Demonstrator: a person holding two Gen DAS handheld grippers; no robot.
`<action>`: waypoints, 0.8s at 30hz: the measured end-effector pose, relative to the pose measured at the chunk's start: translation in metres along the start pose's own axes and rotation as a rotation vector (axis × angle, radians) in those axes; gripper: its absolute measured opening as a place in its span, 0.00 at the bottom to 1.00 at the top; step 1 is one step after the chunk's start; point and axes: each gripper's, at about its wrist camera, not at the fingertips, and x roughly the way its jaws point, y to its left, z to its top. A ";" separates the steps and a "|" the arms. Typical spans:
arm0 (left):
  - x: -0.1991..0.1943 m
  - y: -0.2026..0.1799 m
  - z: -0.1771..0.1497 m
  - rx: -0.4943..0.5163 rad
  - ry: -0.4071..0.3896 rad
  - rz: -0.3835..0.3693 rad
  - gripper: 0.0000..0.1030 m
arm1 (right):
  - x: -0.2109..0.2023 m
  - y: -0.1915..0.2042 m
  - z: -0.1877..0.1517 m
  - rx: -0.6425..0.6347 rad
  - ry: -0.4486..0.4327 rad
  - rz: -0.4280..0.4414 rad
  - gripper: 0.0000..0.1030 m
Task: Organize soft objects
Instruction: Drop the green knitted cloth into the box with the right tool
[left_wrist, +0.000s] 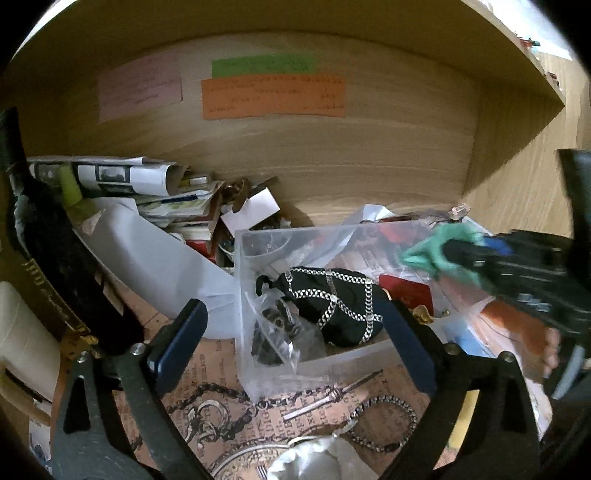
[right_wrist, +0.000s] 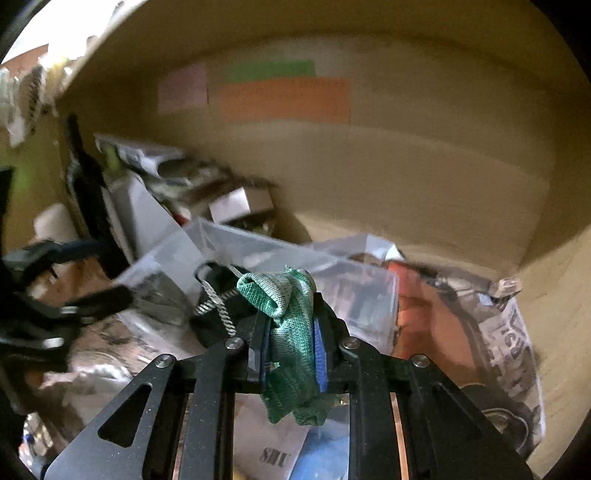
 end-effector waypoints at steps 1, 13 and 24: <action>-0.001 0.001 -0.002 -0.001 0.006 -0.005 0.95 | 0.007 0.000 -0.001 -0.005 0.025 -0.001 0.16; -0.002 0.004 -0.038 0.005 0.108 -0.041 0.96 | 0.038 0.005 -0.013 -0.022 0.170 0.030 0.53; -0.019 -0.006 -0.073 0.019 0.150 -0.054 0.98 | -0.027 0.009 -0.034 -0.007 0.076 0.042 0.75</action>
